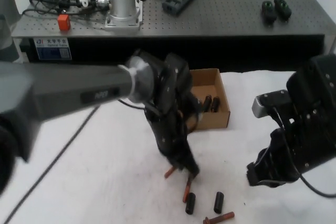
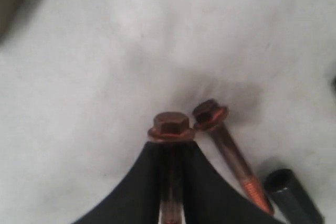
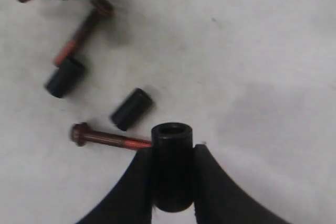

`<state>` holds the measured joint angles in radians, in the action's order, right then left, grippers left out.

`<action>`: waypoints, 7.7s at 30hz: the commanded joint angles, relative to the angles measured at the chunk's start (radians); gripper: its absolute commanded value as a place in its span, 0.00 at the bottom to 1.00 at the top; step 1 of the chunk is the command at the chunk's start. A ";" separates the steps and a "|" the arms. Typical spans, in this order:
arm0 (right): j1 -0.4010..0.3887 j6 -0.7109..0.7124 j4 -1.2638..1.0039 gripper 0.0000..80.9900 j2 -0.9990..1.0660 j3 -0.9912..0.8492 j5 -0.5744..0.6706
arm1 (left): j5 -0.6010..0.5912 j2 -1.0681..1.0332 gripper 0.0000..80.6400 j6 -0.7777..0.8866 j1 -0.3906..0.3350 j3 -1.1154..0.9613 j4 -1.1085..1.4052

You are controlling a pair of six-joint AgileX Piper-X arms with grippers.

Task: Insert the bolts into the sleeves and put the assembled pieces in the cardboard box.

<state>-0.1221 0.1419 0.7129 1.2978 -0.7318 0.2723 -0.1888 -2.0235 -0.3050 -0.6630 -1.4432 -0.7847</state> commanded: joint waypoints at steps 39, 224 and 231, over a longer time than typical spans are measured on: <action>-0.237 -0.509 -1.242 0.02 -0.036 0.318 0.112 | -0.699 0.454 0.01 0.870 0.118 0.585 1.229; -0.375 -0.637 -1.316 0.03 -0.255 0.408 0.270 | -0.743 0.744 0.01 1.040 0.110 0.788 1.348; -0.375 -0.637 -1.431 0.03 -0.255 0.404 0.255 | -0.742 0.744 0.01 1.040 0.110 0.788 1.348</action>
<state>-0.4969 -0.4968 -0.6103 1.0396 -0.3095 0.5469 -0.9208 -1.2824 0.7261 -0.5533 -0.6550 0.5663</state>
